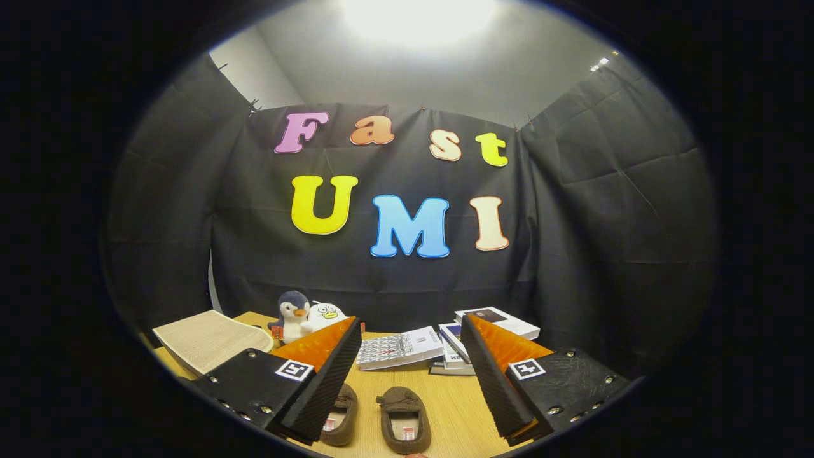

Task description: Open the storage box then place both shoes into the box .Put the left shoe in first, then the right shoe, with the right side of both shoes facing outward in a uniform manner.

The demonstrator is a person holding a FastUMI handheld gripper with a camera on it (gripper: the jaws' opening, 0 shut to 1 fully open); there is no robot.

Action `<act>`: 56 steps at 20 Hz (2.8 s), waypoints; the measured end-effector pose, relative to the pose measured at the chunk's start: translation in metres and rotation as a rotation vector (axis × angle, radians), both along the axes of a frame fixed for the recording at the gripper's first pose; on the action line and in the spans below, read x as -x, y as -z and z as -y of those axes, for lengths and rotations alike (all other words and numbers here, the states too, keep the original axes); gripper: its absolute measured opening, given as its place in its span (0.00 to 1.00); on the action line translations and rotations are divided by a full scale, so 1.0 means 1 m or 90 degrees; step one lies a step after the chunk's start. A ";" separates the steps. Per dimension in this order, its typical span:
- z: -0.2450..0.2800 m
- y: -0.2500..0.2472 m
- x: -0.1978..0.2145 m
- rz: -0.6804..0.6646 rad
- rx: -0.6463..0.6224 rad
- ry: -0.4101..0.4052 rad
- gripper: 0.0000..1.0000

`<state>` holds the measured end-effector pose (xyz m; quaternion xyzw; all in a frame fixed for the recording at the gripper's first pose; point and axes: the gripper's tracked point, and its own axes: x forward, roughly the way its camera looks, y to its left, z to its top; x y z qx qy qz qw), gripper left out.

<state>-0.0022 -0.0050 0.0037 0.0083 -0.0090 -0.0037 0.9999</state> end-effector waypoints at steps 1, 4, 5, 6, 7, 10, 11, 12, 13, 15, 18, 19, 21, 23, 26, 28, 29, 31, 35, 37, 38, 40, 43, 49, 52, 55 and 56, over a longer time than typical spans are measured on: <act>0.000 -0.002 -0.001 0.003 0.002 -0.001 0.96; -0.007 -0.001 -0.005 0.000 -0.009 -0.019 0.96; -0.012 0.000 -0.007 -0.002 -0.024 -0.027 0.96; -0.014 0.001 -0.010 -0.004 -0.040 -0.032 0.96; -0.017 0.002 -0.012 -0.006 -0.054 -0.037 0.96; -0.036 0.015 -0.019 -0.026 -0.093 -0.070 0.96; -0.043 0.021 -0.020 -0.036 -0.109 -0.083 0.97; -0.051 0.025 -0.022 -0.047 -0.126 -0.095 0.97; -0.059 0.031 -0.023 -0.057 -0.141 -0.105 0.97; -0.073 0.042 -0.026 -0.082 -0.166 -0.119 0.97; -0.102 0.061 -0.026 -0.128 -0.213 -0.155 0.98; -0.111 0.069 -0.026 -0.146 -0.233 -0.167 0.99; -0.124 0.086 -0.024 -0.185 -0.269 -0.175 0.99; -0.141 0.099 -0.023 -0.220 -0.315 -0.189 0.99; -0.168 0.120 -0.020 -0.286 -0.416 -0.219 0.99; -0.185 0.131 -0.018 -0.327 -0.489 -0.231 0.99; -0.194 0.138 -0.018 -0.347 -0.519 -0.235 0.96; -0.208 0.148 -0.018 -0.377 -0.562 -0.242 0.95; -0.238 0.159 -0.016 -0.426 -0.643 -0.275 0.95; -0.251 0.161 -0.015 -0.450 -0.698 -0.293 0.95; -0.257 0.162 -0.015 -0.461 -0.726 -0.299 0.95; -0.268 0.164 -0.015 -0.478 -0.777 -0.309 0.95; -0.279 0.167 -0.014 -0.500 -0.835 -0.320 0.95; -0.299 0.165 -0.009 -0.524 -0.890 -0.344 0.85; -0.297 0.168 -0.014 -0.512 -0.892 -0.333 0.67; -0.300 0.160 -0.009 -0.521 -0.896 -0.365 0.50; -0.302 0.156 -0.007 -0.522 -0.897 -0.381 0.50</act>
